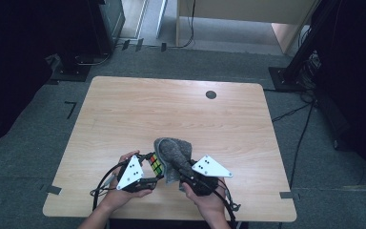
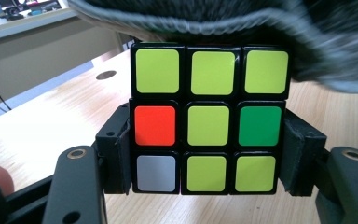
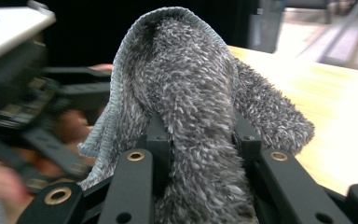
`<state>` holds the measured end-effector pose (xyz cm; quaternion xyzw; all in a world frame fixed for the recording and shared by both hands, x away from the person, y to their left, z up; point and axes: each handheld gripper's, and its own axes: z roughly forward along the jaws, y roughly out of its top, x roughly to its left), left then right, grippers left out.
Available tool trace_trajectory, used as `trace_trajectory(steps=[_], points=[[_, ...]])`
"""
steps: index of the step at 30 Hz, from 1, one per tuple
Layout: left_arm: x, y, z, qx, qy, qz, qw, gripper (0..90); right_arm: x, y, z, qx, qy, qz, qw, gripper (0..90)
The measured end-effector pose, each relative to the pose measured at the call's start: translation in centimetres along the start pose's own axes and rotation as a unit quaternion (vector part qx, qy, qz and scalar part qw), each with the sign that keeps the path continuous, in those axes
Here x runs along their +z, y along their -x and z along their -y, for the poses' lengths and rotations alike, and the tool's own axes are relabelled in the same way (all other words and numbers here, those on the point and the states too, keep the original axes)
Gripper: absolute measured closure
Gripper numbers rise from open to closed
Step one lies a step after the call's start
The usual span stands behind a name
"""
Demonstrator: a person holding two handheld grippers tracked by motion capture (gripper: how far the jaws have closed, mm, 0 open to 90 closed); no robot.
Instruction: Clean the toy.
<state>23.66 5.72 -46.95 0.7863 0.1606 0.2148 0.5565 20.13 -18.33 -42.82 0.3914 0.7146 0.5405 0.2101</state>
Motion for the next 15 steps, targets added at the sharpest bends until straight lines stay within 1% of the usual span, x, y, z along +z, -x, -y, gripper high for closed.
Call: trace_trajectory(steps=[2, 4, 6, 7, 9, 11, 13, 15], points=[[0.0, -0.2, 0.0, -0.003, 0.001, -0.001, 1.0, 34.4, 0.1, 0.7, 0.1, 0.003, -0.01, 0.017, 0.9998, 68.4], [0.1, -0.2, 0.1, -0.003, -0.005, -0.003, 1.0, 34.4, 0.2, 1.6, 0.3, 0.02, -0.024, 0.03, 0.9991, 68.4], [0.3, 0.0, 0.3, 0.008, -0.015, -0.008, 0.9998, 34.4, 0.2, 2.0, 0.4, 0.037, -0.024, 0.032, 0.9985, 68.5], [0.6, 0.3, 0.3, 0.02, -0.023, -0.011, 0.9995, 34.4, 0.0, 2.1, 0.3, 0.041, -0.02, 0.03, 0.9985, 68.5], [0.8, 0.8, 0.3, 0.038, -0.032, -0.013, 0.9987, 34.4, -0.5, 1.8, -0.1, 0.044, 0.003, 0.018, 0.9989, 68.5], [1.0, 1.2, 0.3, 0.05, -0.034, -0.007, 0.9982, 34.4, -0.8, 1.2, -0.6, 0.035, 0.02, 0.0, 0.9992, 68.4], [1.1, 1.5, 0.2, 0.054, -0.033, -0.003, 0.998, 34.4, -1.0, 0.4, -0.9, 0.027, 0.029, -0.014, 0.9991, 68.4], [1.1, 1.7, 0.0, 0.051, -0.029, 0.0, 0.9983, 34.4, -0.9, -0.1, -1.0, 0.019, 0.026, -0.027, 0.9991, 68.4]])
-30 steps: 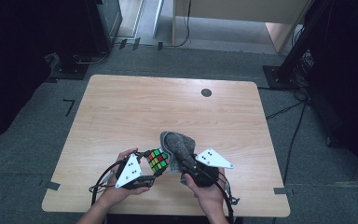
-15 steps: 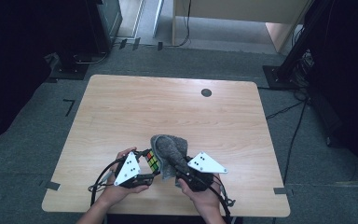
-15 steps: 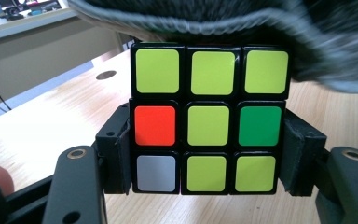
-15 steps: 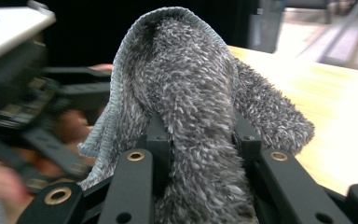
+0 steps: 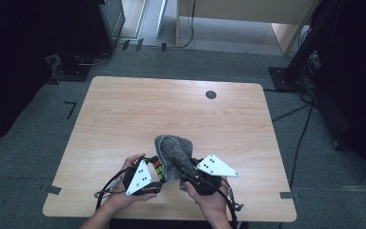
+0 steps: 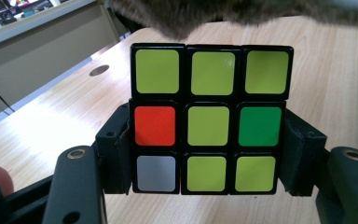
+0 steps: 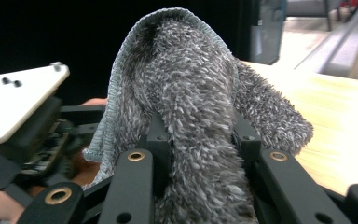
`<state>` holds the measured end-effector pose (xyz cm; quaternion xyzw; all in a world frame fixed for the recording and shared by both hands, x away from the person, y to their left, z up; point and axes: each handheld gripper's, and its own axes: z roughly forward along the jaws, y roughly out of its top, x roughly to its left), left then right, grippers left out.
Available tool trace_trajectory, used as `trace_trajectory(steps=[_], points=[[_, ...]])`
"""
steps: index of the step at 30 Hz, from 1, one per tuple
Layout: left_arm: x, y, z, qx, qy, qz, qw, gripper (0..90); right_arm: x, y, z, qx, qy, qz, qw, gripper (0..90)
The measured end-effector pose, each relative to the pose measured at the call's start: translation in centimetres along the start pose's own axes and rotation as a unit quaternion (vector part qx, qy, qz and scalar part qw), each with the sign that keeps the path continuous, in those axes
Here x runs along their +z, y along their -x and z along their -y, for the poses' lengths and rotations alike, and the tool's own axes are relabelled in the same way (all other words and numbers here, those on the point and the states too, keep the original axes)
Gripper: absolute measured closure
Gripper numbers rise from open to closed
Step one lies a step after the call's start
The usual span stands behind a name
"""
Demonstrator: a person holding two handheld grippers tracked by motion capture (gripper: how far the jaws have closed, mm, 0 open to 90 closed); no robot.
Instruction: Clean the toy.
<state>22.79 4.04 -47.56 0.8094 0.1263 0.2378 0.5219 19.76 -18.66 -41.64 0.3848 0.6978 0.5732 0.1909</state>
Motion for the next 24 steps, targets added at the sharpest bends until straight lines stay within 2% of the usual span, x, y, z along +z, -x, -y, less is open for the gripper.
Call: trace_trajectory(steps=[3, 6, 10, 12, 15, 18, 21, 24], points=[[-0.2, -0.1, -0.2, -0.003, 0.004, -0.002, 1.0, 34.4, 0.5, -0.1, 0.5, -0.006, -0.014, 0.001, 0.9999, 68.4], [-0.5, -0.4, -0.3, -0.002, 0.007, -0.007, 1.0, 34.4, 1.0, 0.8, 1.1, 0.01, -0.026, 0.011, 0.9995, 68.3], [-0.8, -0.9, -0.3, -0.017, 0.017, -0.007, 0.9997, 34.4, 0.9, 2.5, 1.3, 0.03, -0.043, 0.047, 0.9975, 68.4], [-0.8, -1.1, -0.2, -0.02, 0.014, -0.009, 0.9997, 34.4, 0.7, 3.0, 1.3, 0.043, -0.044, 0.059, 0.9964, 68.4], [-0.6, -1.0, -0.1, -0.016, 0.003, -0.015, 0.9998, 34.4, 0.3, 2.7, 0.9, 0.05, -0.024, 0.054, 0.997, 68.4], [-0.3, -0.6, -0.1, -0.009, -0.002, -0.01, 0.9999, 34.4, 0.0, 1.2, 0.2, 0.026, -0.003, 0.027, 0.9993, 68.4], [-0.1, -0.1, -0.4, 0.001, -0.004, -0.007, 1.0, 34.4, 0.2, -0.3, 0.0, 0.005, -0.003, 0.003, 1.0, 68.3], [-0.3, 0.1, -0.7, 0.006, 0.003, -0.003, 1.0, 34.4, 0.7, -0.4, 0.4, -0.003, -0.014, 0.0, 0.9999, 68.2]])
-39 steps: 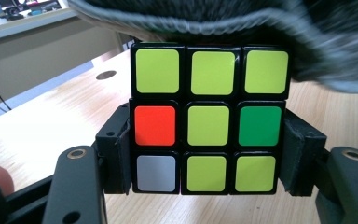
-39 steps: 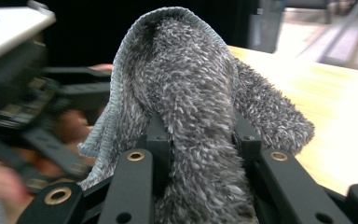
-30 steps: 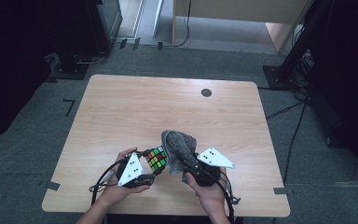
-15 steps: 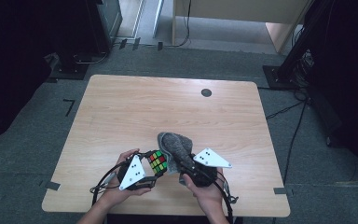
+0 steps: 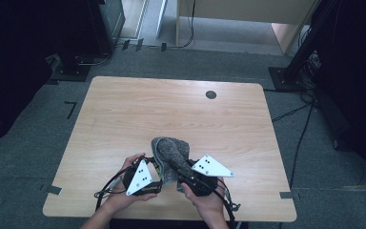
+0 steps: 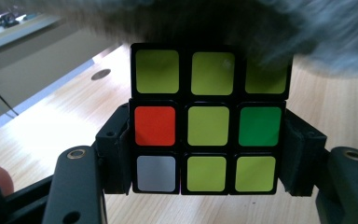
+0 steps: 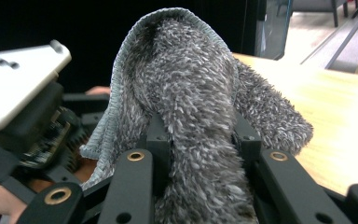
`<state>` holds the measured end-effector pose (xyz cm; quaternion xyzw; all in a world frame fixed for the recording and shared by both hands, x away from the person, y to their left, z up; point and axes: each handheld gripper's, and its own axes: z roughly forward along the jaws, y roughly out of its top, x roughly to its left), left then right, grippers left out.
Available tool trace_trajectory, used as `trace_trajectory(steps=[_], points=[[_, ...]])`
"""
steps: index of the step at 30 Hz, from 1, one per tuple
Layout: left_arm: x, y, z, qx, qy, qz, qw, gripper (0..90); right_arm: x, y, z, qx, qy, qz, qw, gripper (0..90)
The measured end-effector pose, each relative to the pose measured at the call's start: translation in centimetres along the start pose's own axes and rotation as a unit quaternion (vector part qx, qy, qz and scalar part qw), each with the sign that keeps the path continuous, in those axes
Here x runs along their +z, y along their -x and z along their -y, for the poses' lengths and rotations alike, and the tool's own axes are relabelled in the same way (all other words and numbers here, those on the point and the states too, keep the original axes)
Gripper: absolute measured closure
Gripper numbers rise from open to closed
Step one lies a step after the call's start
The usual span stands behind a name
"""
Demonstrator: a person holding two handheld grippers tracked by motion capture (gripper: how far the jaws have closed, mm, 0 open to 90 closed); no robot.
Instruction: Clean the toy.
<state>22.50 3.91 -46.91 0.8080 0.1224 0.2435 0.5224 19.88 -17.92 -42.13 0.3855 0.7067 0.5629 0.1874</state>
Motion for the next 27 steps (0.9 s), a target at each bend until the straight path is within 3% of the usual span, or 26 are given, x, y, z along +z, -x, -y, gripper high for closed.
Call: trace_trajectory(steps=[2, 8, 11, 15, 19, 20, 22, 24, 27], points=[[-0.2, 0.0, -0.2, 0.006, 0.004, -0.001, 1.0, 34.4, 0.1, 0.6, 0.3, 0.011, 0.0, 0.004, 0.9999, 68.3], [-0.6, -0.7, -0.3, -0.019, 0.021, 0.002, 0.9996, 34.4, -0.1, 2.9, 0.6, 0.043, -0.014, 0.052, 0.9976, 68.3], [-0.4, -1.0, -0.1, -0.032, 0.01, -0.002, 0.9995, 34.4, -0.4, 3.2, 0.6, 0.062, -0.005, 0.059, 0.9963, 68.3], [0.1, -0.8, 0.1, -0.033, -0.003, 0.012, 0.9994, 34.3, -0.6, 1.2, -0.1, 0.034, 0.015, 0.023, 0.999, 68.2], [-0.1, -0.4, -0.2, -0.022, 0.003, 0.023, 0.9995, 34.4, 0.0, -0.6, -0.1, -0.007, 0.009, -0.009, 0.9999, 68.0], [-0.1, -0.4, -0.3, -0.018, 0.002, 0.021, 0.9996, 34.4, 0.1, -0.6, 0.0, -0.014, 0.011, -0.009, 0.9998, 67.9], [-0.4, -0.5, -0.2, -0.026, 0.012, 0.032, 0.9991, 34.4, 0.1, -0.1, 0.1, -0.005, 0.012, -0.013, 0.9998, 67.7], [-0.6, -0.8, -0.2, -0.036, 0.025, 0.042, 0.9981, 34.3, 0.0, 0.6, 0.1, 0.0, 0.009, 0.002, 1.0, 67.6], [-0.7, -0.9, -0.3, -0.038, 0.03, 0.04, 0.9981, 34.3, -0.1, 1.8, 0.3, 0.019, 0.002, 0.022, 0.9996, 67.4]])
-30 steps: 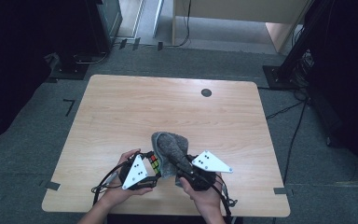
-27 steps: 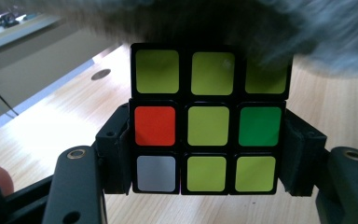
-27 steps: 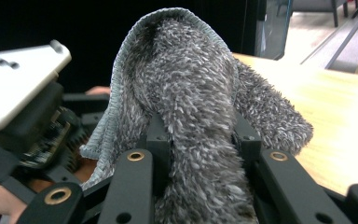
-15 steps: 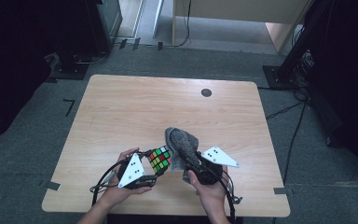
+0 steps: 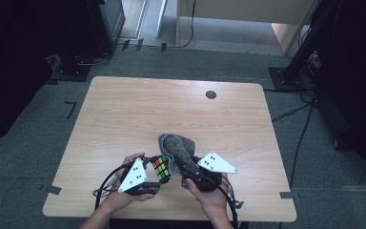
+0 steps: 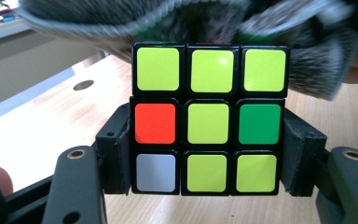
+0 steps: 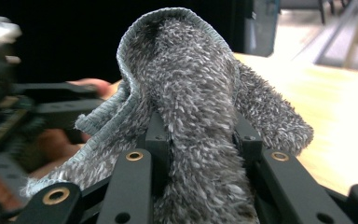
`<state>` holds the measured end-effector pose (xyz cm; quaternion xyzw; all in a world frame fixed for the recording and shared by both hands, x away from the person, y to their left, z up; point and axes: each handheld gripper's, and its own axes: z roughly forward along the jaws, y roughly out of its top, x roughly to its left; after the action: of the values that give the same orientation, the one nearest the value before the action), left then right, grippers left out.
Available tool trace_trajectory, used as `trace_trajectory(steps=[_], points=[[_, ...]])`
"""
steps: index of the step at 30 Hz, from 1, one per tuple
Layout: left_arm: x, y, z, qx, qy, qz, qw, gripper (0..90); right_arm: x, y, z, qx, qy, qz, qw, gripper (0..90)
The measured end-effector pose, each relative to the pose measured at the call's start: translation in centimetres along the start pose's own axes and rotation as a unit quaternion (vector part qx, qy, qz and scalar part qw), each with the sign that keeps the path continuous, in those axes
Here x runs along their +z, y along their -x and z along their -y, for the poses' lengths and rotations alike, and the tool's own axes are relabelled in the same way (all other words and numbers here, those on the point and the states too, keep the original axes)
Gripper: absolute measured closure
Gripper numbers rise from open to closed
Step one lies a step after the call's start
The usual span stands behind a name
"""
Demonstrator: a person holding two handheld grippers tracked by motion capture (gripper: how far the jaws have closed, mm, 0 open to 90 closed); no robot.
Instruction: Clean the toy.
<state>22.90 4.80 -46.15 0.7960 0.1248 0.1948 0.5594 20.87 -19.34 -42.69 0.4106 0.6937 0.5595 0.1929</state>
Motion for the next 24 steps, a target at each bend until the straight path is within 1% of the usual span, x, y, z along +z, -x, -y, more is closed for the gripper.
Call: trace_trajectory(steps=[1, 3, 4, 6, 8, 10, 12, 14, 16, 19, 20, 22, 23, 24], points=[[0.0, -0.1, 0.0, -0.001, 0.0, -0.001, 1.0, 34.3, 0.0, 0.5, 0.1, 0.009, -0.008, 0.012, 0.9999, 67.5], [0.0, -0.4, 0.1, -0.009, -0.002, -0.007, 0.9999, 34.3, -0.1, 1.1, 0.1, 0.021, -0.014, 0.026, 0.9993, 67.7], [0.0, -0.5, 0.2, -0.01, -0.005, -0.008, 0.9999, 34.3, -0.3, 1.2, 0.1, 0.03, -0.008, 0.027, 0.9992, 67.7], [0.1, -0.6, 0.4, -0.015, -0.012, -0.004, 0.9998, 34.3, -0.7, 1.0, -0.2, 0.036, 0.007, 0.02, 0.9991, 67.7], [0.4, -0.5, 0.5, -0.014, -0.019, -0.002, 0.9997, 34.3, -1.0, 0.3, -0.6, 0.027, 0.017, 0.006, 0.9995, 67.7], [0.6, -0.2, 0.5, -0.006, -0.021, 0.0, 0.9998, 34.3, -1.0, -0.8, -0.9, 0.014, 0.022, -0.013, 0.9996, 67.6], [0.6, 0.2, 0.3, 0.002, -0.019, 0.004, 0.9998, 34.3, -0.7, -1.8, -0.9, -0.005, 0.016, -0.03, 0.9994, 67.6], [0.4, 0.4, 0.1, 0.01, -0.01, 0.009, 0.9999, 34.3, -0.2, -2.2, -0.6, -0.013, 0.007, -0.03, 0.9994, 67.5], [0.1, 0.4, 0.0, 0.012, -0.002, 0.009, 0.9999, 34.3, -0.2, -1.9, -0.3, 0.0, 0.017, -0.035, 0.9993, 67.4], [-0.3, 0.2, -0.1, 0.005, 0.015, 0.011, 0.9998, 34.3, -0.3, -1.3, -0.3, 0.0, 0.017, -0.019, 0.9997, 67.2], [-0.4, 0.1, -0.1, 0.004, 0.017, 0.01, 0.9998, 34.3, -0.3, -0.8, -0.2, 0.002, 0.017, -0.013, 0.9998, 67.1], [-0.4, 0.0, -0.1, 0.004, 0.016, 0.007, 0.9998, 34.3, -0.3, 0.0, -0.1, 0.006, 0.009, 0.006, 0.9999, 67.2], [-0.4, -0.1, -0.1, 0.003, 0.017, 0.006, 0.9998, 34.3, -0.3, 0.4, -0.1, 0.011, 0.001, 0.017, 0.9998, 67.3], [-0.4, -0.2, 0.0, 0.001, 0.015, 0.003, 0.9999, 34.3, -0.3, 0.7, 0.0, 0.018, -0.004, 0.023, 0.9996, 67.3]])
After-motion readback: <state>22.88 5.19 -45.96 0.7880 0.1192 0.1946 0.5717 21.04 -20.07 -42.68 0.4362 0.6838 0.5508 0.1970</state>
